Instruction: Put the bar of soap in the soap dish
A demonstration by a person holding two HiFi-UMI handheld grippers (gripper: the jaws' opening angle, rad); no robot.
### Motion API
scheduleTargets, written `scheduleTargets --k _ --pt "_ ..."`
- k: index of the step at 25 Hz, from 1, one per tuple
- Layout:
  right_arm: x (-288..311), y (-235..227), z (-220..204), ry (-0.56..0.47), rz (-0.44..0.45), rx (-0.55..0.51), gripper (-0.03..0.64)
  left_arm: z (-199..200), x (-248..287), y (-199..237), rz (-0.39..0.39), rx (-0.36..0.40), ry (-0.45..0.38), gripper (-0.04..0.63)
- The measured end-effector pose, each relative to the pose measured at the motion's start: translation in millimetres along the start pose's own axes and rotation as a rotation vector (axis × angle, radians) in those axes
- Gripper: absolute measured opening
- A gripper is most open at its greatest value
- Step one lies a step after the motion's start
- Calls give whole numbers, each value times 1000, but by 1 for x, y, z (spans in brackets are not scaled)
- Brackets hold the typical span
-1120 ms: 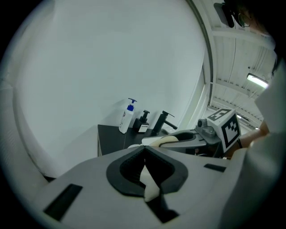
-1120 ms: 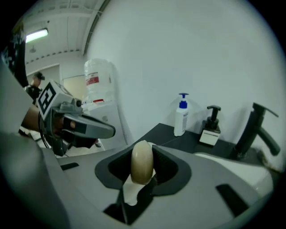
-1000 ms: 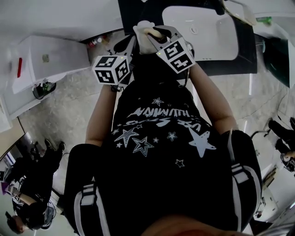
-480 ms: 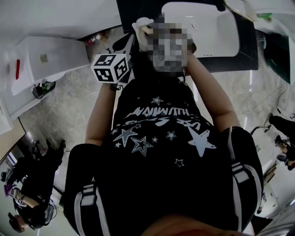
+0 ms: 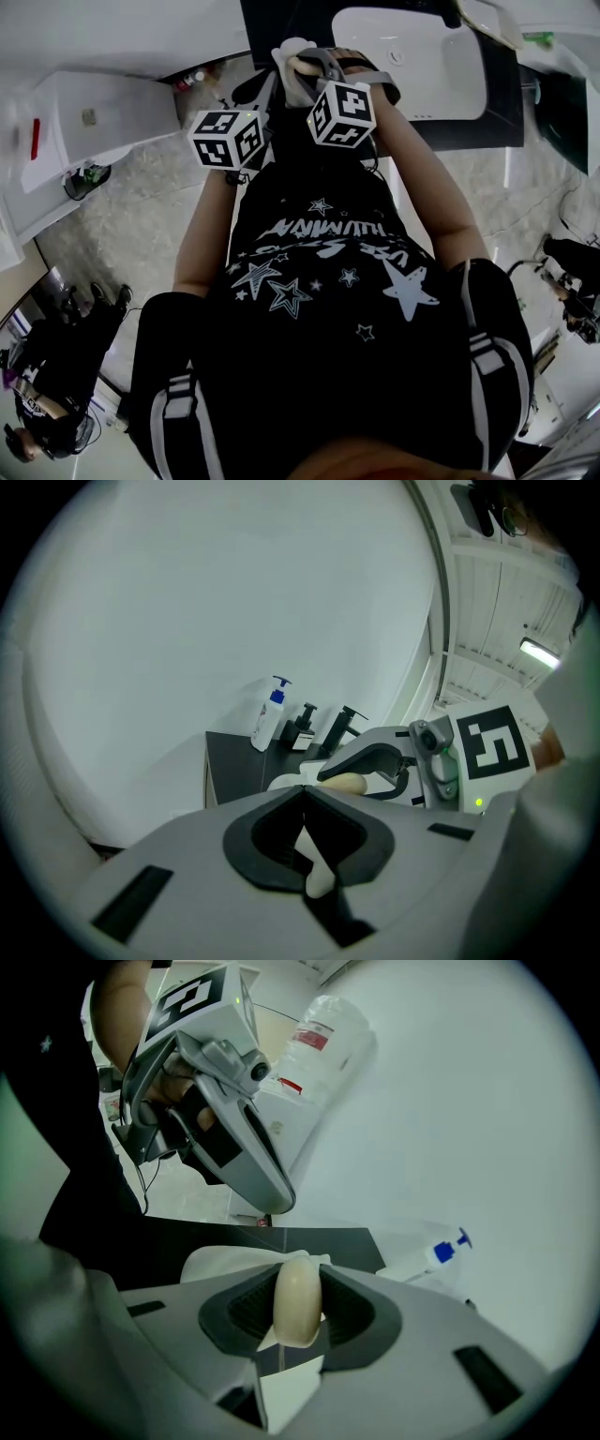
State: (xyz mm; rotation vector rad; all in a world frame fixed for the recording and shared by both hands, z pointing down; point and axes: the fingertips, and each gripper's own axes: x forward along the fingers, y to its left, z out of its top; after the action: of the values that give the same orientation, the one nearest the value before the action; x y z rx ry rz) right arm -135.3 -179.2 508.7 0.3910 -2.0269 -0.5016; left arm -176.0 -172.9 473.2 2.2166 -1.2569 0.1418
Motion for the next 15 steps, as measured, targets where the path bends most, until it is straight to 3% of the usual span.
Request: scheduleTargets --k 15 --pt "2 13 7 0 160 72 138 0 -3 7 2 -11 -3 12"
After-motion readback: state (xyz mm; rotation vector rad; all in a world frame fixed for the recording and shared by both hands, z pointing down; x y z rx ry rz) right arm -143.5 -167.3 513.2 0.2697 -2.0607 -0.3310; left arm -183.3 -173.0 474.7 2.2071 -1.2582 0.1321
